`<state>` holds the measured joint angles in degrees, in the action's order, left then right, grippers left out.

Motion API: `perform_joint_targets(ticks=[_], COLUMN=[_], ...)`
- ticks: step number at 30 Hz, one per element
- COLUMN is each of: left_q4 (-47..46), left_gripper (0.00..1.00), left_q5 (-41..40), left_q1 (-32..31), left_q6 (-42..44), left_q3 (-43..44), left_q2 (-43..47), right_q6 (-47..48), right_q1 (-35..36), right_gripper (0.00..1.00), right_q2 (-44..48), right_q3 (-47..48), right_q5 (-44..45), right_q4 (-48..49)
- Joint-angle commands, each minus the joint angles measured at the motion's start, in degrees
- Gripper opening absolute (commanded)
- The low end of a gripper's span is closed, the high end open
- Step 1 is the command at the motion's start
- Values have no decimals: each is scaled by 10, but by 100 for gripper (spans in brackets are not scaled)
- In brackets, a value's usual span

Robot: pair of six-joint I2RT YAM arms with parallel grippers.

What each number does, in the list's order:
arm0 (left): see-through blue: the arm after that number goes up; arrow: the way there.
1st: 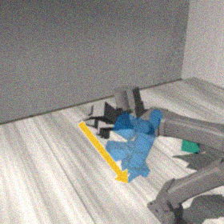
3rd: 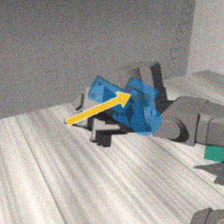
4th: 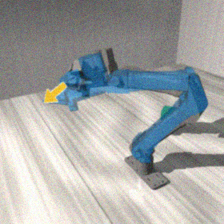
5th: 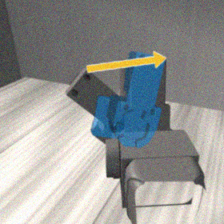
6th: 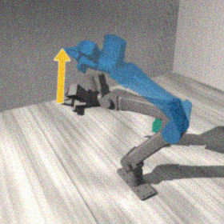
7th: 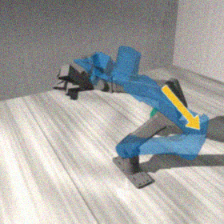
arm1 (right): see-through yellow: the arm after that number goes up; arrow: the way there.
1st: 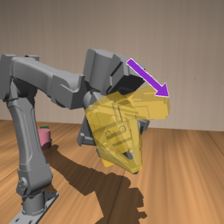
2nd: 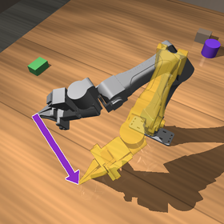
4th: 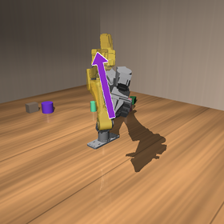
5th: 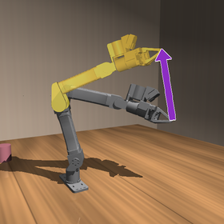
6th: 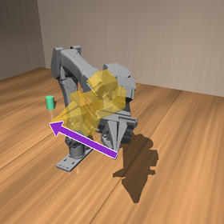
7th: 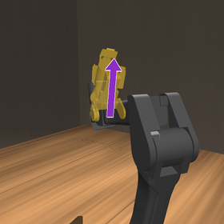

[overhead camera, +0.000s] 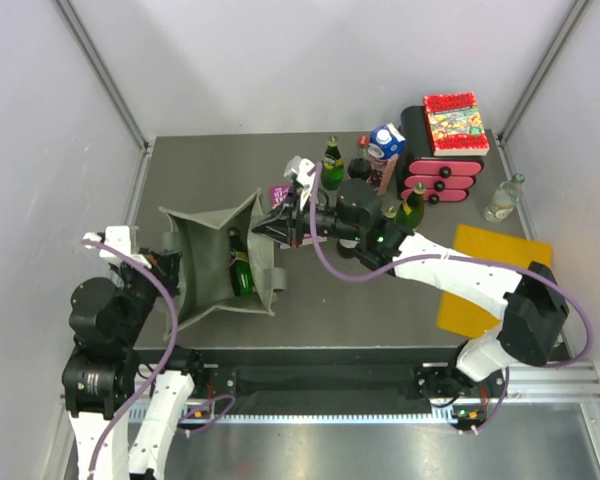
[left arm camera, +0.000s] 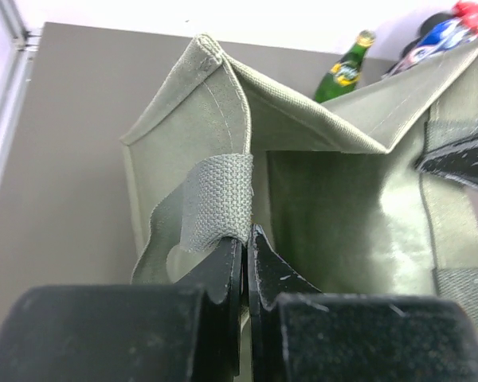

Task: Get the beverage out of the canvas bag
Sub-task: Adjust the canvas bag at the center of the board.

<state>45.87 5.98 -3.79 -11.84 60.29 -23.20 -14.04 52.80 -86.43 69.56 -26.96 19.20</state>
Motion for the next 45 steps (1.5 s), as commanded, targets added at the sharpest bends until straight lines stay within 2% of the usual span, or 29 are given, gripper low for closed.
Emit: perform_joint_targets(ticks=[1,9,13,16,20,21,23,24,28,32,34,41,45], left_q4=[-25,33,45,44,47,48,48,49,76,95,98,94,99], left_gripper=[0,0,0,0,1,9,20,35,57,61,61,61,61], left_q5=[40,68,75,53,-21,-32,-47,-54,-83,-74,-26,70,76], left_q1=[0,0,0,1,0,-1,0,-1,0,0,0,0,-1], left_q6=[-57,-111,-156,-183,-199,-201,-198,-195,-167,-160,-171,-213,-203], left_q3=[-10,-2,-11,-20,-6,2,39,56,159,264,286,234,197], left_q2=[29,63,85,98,74,64,24,8,-86,-149,-179,-227,-257], right_q6=[67,153,162,151,125,116,98,88,48,14,-9,-44,-49], right_q1=[16,26,32,35,35,35,35,35,34,32,27,1,-16], right_gripper=[0,0,0,0,0,0,0,0,0,0,0,0,0], right_q2=[64,107,126,129,110,102,80,72,16,-22,-44,-95,-119], right_q3=[-31,-89,-119,-121,-90,-67,-44,-22,36,74,96,143,174], right_q5=[-20,-39,-37,-23,8,11,20,21,25,28,28,31,14], right_q4=[114,96,86,82,68,58,47,42,11,-21,-32,-54,-65])
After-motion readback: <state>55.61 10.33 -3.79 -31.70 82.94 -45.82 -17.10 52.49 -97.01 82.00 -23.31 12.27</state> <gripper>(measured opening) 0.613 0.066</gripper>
